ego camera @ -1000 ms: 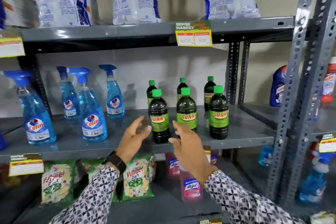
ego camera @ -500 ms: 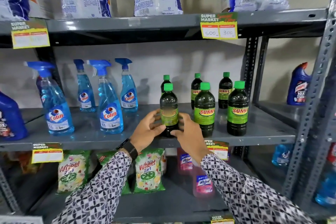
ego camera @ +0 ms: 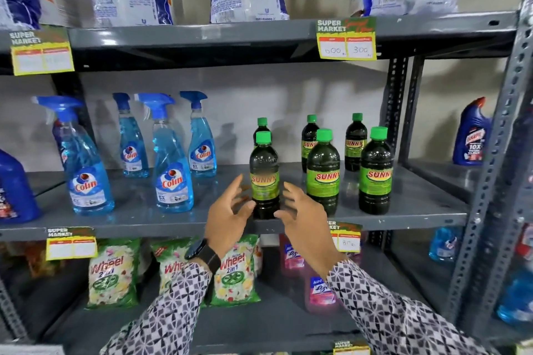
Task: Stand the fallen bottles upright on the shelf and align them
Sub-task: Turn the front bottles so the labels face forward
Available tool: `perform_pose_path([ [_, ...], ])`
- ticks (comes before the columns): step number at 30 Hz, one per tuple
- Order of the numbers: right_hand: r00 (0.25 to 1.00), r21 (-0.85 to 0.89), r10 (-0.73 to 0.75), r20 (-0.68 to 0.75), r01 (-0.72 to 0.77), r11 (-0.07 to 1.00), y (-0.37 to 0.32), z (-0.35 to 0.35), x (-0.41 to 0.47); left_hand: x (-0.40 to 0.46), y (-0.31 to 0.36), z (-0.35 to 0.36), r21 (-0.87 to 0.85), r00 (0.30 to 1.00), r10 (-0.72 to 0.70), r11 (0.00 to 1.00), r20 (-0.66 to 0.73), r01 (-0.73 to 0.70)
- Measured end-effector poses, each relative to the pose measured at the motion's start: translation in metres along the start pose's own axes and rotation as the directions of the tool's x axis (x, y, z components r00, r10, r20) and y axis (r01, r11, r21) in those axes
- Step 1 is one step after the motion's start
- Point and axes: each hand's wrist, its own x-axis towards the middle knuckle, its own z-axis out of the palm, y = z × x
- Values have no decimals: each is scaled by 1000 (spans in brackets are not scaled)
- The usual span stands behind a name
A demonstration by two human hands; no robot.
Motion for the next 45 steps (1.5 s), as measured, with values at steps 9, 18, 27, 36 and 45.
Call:
perform_pose_path([
  [9, 942, 56, 98, -320, -84, 995, 42, -79, -4, -40, 57, 84, 101, 985, 157, 983, -66, -150],
  [18, 987, 177, 142, -70, -127, 976, 63, -89, 14, 11, 49, 121, 31, 994, 39, 999, 101, -42],
  [27, 979, 134, 109, -170, -86, 987, 78, -93, 4, 8, 49, 145, -65, 996, 30, 998, 81, -25],
  [36, 984, 96, 84, -158, -69, 993, 75, -96, -6, -1, 53, 146, -107, 998, 4, 994, 58, 2],
  [45, 914, 97, 107, -391, -74, 993, 98, -165, -22, -45, 93, 189, 83, 980, 136, 989, -146, -125],
])
